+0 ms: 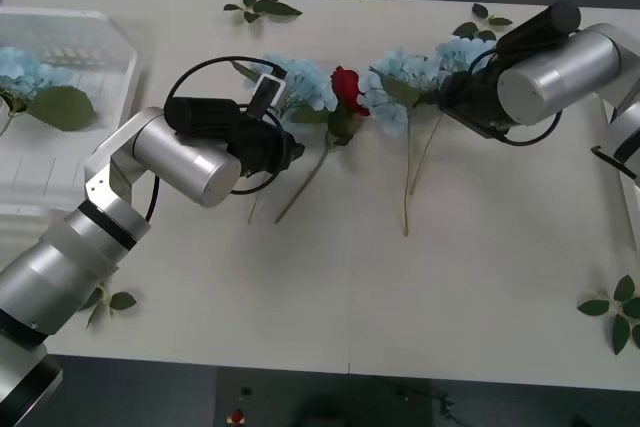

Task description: Put the red flowers into the right box and the blue flowers into the left box

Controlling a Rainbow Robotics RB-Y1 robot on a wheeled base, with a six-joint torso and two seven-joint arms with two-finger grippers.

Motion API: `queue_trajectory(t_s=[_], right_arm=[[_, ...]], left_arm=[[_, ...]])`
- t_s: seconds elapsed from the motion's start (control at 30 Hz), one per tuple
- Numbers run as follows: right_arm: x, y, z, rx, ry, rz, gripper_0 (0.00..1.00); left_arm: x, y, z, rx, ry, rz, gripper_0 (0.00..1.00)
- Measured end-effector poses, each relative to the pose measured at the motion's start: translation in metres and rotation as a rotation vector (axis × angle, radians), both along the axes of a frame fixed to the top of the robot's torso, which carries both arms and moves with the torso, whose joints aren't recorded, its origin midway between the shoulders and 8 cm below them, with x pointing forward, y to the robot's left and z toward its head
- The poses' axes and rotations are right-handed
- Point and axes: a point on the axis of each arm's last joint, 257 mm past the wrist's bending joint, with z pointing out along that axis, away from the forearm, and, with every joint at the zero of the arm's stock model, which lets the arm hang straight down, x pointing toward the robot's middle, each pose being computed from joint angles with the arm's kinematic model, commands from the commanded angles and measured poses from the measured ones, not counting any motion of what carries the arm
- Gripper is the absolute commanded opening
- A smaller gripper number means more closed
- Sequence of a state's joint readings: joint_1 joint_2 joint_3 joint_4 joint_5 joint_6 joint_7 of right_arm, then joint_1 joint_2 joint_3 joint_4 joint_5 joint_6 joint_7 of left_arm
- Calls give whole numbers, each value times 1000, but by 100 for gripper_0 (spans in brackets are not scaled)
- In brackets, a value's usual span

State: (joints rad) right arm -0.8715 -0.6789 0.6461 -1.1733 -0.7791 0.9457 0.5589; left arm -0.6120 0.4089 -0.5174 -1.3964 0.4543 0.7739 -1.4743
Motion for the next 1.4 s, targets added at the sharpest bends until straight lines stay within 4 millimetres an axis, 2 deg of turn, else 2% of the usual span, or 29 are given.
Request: queue_trajectory(t_s=[0.03, 0.07, 0.1, 0.3, 0.33, 0.4, 0.5, 0.6, 0.63, 0.67, 0.7, 0.73, 0.77, 0.8, 1.03, 1.13, 1.27, 1.4], right_arm=[[5, 2, -2, -2, -2, -16, 100], [10, 6, -4, 2, -4, -29, 100], [15, 7, -7, 0, -4, -39, 100], [28, 7, -18, -42, 12, -87, 100], [29, 6, -19, -47, 11, -91, 98], [32, 5, -21, -56, 8, -98, 92], [32, 0, -26, -87, 14, -103, 88], [30, -9, -32, -137, 22, -101, 86], [29, -13, -34, -152, 23, -100, 86], [29, -16, -35, -166, 23, -100, 81], [29, -18, -36, -177, 22, -101, 54], [29, -20, -36, -182, 20, -103, 36], [30, -21, -35, -182, 19, -104, 13], [30, -21, -35, -179, 18, -106, 0], [32, -20, -31, -162, 14, -114, 0], [33, -19, -30, -160, 7, -111, 0], [33, -18, -31, -153, 8, -111, 0], [33, -17, -31, -149, 9, -111, 0]], left_arm=[[2, -3, 4, -6, -14, -6, 75], [4, -5, 9, -12, -28, -9, 63], [6, -6, 12, -17, -39, -11, 60], [10, -4, 16, -6, -67, -12, 61], [10, -4, 16, -5, -67, -11, 63], [10, -3, 14, -4, -63, -8, 75], [11, 3, 7, 4, -50, 3, 80], [11, 11, -3, 14, -31, 19, 80], [12, 14, -6, 17, -25, 24, 72], [12, 16, -9, 20, -19, 29, 45], [12, 18, -12, 23, -15, 33, 20], [12, 19, -14, 24, -11, 35, 7], [12, 20, -15, 25, -8, 37, 0], [12, 21, -16, 26, -6, 38, 0], [14, 23, -15, 43, -18, 40, 0], [18, 27, -6, 65, -52, 41, 0], [26, 30, 28, 31, -107, 45, 0], [31, 46, 67, -23, -142, 57, 0]])
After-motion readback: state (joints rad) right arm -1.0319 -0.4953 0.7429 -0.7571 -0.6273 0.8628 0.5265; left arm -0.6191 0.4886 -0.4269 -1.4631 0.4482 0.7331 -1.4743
